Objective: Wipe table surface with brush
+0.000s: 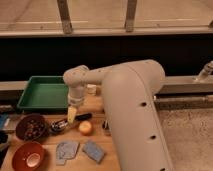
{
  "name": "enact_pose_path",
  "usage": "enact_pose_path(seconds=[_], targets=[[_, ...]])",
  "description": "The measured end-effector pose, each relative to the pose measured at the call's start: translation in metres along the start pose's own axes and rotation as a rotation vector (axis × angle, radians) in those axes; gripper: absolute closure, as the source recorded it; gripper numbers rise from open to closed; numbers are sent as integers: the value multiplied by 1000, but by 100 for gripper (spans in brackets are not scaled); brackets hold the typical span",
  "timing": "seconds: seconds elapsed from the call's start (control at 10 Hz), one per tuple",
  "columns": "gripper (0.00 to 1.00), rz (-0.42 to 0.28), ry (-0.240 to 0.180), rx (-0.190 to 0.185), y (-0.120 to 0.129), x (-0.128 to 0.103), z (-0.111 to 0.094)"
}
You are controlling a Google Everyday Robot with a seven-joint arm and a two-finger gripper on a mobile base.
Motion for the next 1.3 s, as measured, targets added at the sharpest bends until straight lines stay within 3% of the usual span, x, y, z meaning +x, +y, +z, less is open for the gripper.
enact_pose_path(seconds=[0.5, 1.0, 1.3], targets=[[20, -33, 12, -36, 12, -6, 18], [20, -37, -17, -62, 22, -12, 32], [20, -54, -56, -84, 25, -14, 43]])
